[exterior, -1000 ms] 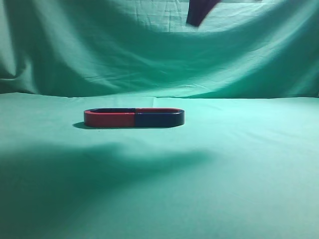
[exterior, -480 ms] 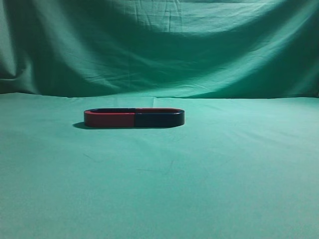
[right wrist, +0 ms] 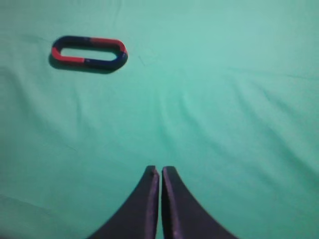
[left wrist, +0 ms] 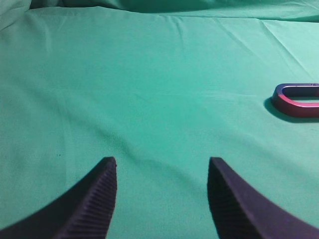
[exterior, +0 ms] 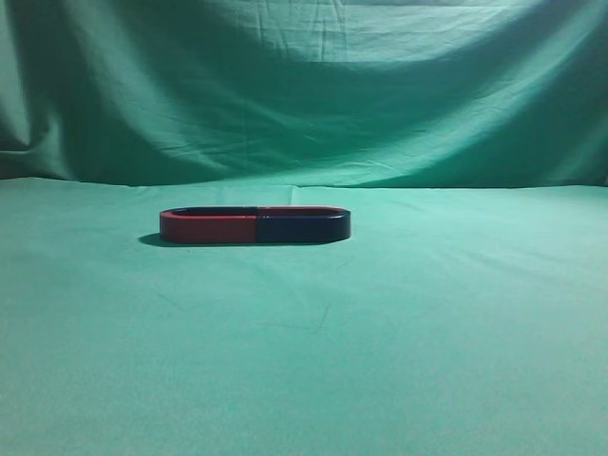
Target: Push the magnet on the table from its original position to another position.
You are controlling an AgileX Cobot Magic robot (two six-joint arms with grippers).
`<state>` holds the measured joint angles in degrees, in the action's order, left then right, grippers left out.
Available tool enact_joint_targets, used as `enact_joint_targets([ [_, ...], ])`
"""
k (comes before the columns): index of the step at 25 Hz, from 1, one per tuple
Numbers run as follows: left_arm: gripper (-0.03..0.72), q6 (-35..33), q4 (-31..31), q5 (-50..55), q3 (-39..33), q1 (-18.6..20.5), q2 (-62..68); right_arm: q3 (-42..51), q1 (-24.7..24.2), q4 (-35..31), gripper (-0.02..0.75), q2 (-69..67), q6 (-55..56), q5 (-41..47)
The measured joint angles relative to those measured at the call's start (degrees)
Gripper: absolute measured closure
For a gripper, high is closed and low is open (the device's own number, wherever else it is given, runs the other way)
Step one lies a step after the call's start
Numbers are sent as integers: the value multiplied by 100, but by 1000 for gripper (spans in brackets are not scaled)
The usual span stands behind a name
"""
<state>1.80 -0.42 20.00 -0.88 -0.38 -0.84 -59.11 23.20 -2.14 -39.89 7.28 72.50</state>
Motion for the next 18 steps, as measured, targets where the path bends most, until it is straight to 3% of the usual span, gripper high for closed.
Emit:
enact_joint_targets([
  [6,316,0,0,0,0,0,0,474,0,30,738,1430,-315,-3],
  [14,316,2,0,0,0,0,0,904,0,261,738,2190,-309,97],
  [18,316,2,0,0,0,0,0,1523,0,330,738,2203,-499,-798],
])
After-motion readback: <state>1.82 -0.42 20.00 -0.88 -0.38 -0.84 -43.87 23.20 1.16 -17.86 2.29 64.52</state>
